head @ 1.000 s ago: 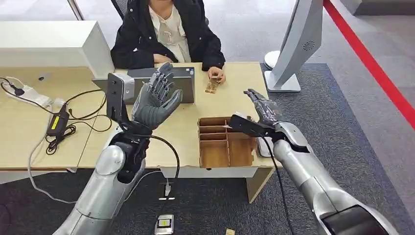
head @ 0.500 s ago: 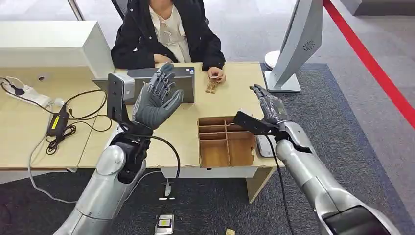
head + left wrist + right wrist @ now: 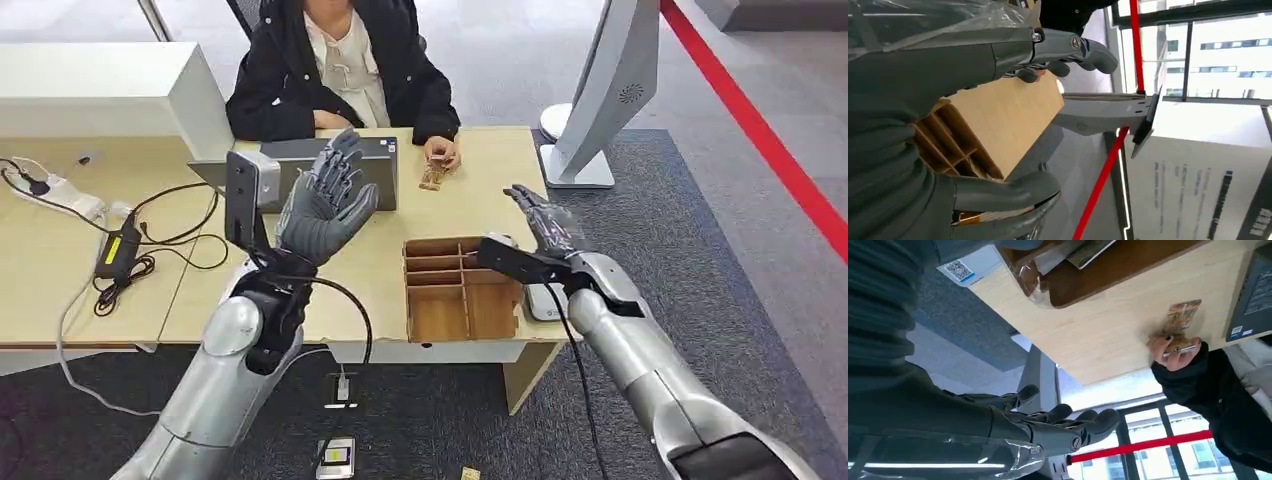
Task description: Pass the card to the sensor for recognition and then transmit it.
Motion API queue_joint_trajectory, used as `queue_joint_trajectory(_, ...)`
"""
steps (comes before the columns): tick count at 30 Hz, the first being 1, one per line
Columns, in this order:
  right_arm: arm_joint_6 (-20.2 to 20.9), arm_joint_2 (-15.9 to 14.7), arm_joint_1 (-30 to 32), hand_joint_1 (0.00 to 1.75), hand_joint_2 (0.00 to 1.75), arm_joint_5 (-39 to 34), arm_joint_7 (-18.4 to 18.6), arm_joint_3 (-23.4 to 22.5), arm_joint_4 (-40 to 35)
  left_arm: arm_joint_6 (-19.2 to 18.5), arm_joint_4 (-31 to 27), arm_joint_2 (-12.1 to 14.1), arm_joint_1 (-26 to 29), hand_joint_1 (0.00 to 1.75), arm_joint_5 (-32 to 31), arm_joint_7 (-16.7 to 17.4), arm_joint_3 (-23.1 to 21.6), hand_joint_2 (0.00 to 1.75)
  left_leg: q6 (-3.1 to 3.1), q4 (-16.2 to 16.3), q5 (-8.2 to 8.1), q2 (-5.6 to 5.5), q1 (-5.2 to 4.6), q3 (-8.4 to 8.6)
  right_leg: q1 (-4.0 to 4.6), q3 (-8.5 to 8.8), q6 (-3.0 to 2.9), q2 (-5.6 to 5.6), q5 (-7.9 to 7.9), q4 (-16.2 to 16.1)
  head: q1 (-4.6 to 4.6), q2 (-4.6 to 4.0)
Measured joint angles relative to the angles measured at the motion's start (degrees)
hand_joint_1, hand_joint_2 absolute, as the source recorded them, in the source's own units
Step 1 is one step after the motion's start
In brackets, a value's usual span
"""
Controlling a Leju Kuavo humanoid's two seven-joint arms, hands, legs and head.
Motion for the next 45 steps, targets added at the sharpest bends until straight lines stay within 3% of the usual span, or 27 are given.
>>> queue_joint_trajectory(21,2.4,2.4,-1.4,0.0,1.75,0.3,-0.7,0.2,-2.7,-0.5,1.2,-1.0,-0.9,0.0,0.5,-0.6,-0.5,1.75,-0.01,0.0,0.01,0.0,0.0,-0.01,0.0,0.01,0.0,0.0,0.0,0.0,0.0,0.0)
queue_joint_trajectory(45,5.5,4.4,-2.8,0.0,1.75,2.5,-3.3,2.3,1.4,-0.8,1.2,-0.9,-0.9,0.0,0.2,-0.5,-0.4,1.75,-0.01,0.0,0.01,-0.02,0.0,-0.03,0.0,0.02,0.0,-0.01,0.0,0.0,0.02,0.0)
